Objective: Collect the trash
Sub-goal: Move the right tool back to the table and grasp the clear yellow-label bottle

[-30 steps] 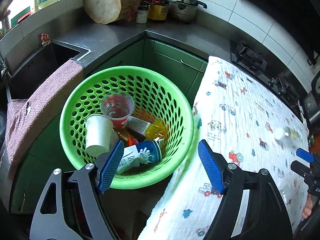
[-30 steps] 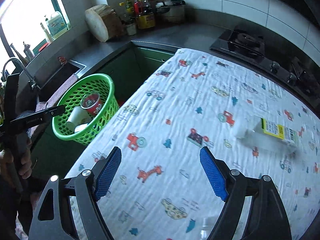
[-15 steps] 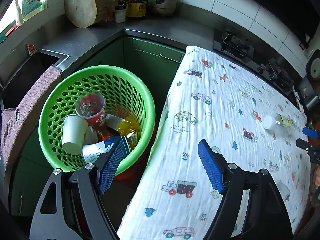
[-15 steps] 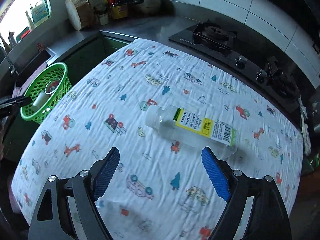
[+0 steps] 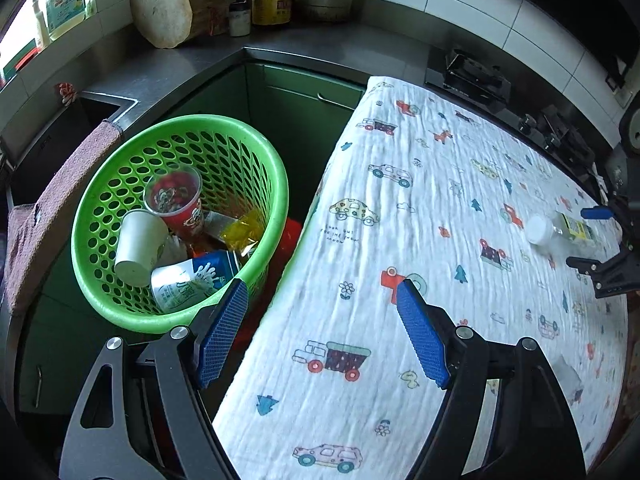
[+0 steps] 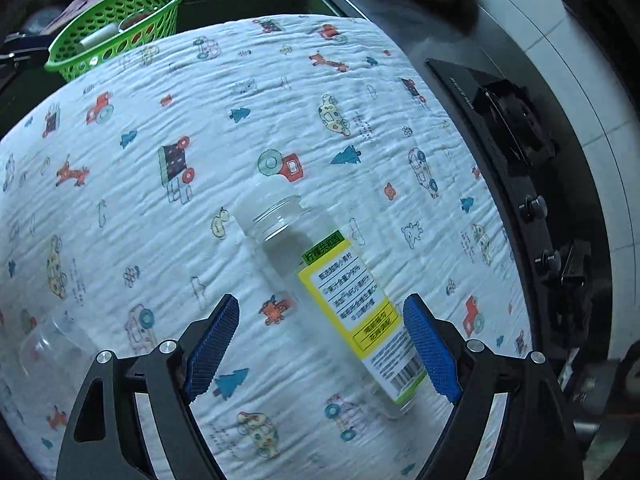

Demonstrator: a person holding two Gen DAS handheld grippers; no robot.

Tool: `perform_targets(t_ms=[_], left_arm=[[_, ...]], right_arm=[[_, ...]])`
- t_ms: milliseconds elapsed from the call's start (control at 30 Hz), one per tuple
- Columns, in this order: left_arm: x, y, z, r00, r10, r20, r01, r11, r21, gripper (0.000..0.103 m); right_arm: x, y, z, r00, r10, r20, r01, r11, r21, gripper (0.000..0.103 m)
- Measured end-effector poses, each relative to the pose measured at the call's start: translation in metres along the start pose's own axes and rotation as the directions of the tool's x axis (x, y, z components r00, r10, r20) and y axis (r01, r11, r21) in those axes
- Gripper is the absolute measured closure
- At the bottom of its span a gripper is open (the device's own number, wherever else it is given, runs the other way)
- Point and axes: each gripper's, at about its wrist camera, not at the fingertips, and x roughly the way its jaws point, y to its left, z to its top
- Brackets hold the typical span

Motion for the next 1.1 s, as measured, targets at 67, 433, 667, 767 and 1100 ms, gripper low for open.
perform_targets(t_ms=[67, 433, 667, 767, 1100], left_arm=[[-0.001, 0.001, -0.002, 1.0, 0.008, -0.002, -0.008, 1.0, -0.005, 0.027], [-0.001, -0.002, -0.009, 0.999, 0.032, -0.011, -0.032, 0.999, 0.002, 0.027], [0.004, -0.026, -0.01, 1.0, -0.006, -0.024, 0.007, 0.999, 0.043, 0.027], [0.002, -0.045, -0.013, 0.999, -0.038, -0.024, 0.04, 0.996, 0.082, 0.027], [-0.015, -0.131, -0.046, 0.979, -0.185, -0.089, 0.199, 0.96, 0.197, 0.015]], right_arm=[[0.011, -0.001, 0.005, 1.0, 0.008, -0.028, -0.009, 0.998, -0.055, 0.022], [0.04, 0.001, 0.014, 0.995, 0.04, -0.097, -0.055, 0.986, -0.159, 0.044], [0.024, -0.016, -0.004, 0.99, 0.111, -0.082, -0.108, 0.994, 0.033, 0.059], [0.013, -0.015, -0.019, 0.99, 0.134, -0.053, -0.126, 0.984, 0.124, 0.06], [-0.04, 0.0, -0.084, 0.989, 0.132, 0.074, -0.15, 0.912, 0.383, 0.06]])
